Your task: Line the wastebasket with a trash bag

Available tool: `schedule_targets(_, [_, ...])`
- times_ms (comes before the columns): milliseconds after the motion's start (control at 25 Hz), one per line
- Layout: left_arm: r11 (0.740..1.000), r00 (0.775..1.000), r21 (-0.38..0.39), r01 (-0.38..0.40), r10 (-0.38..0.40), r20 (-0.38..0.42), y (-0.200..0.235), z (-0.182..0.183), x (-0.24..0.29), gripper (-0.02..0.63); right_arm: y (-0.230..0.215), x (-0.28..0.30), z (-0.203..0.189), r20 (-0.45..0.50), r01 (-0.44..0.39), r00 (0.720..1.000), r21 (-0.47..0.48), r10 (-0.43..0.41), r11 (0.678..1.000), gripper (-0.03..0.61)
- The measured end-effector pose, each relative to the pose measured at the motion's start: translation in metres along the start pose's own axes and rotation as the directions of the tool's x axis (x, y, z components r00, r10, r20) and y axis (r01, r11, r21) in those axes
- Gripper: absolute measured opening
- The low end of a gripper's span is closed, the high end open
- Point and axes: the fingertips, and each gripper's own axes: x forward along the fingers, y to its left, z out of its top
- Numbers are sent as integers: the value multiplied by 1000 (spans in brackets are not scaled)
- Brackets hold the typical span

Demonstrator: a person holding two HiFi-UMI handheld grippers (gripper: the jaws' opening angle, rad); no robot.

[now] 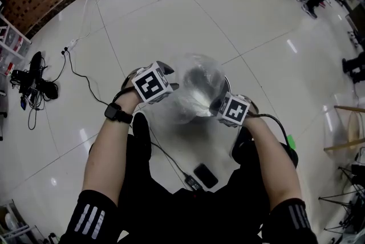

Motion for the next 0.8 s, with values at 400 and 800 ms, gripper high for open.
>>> schedule_targets(400, [1000, 999, -5, -20, 19, -30, 1, 11, 37, 223, 20, 5, -16, -48, -136, 990, -3, 135, 991, 8])
schedule_targets(800, [999, 998, 46, -11, 13, -60, -12, 30, 64, 12, 15, -35, -1, 28, -175, 984, -74, 177, 982, 117])
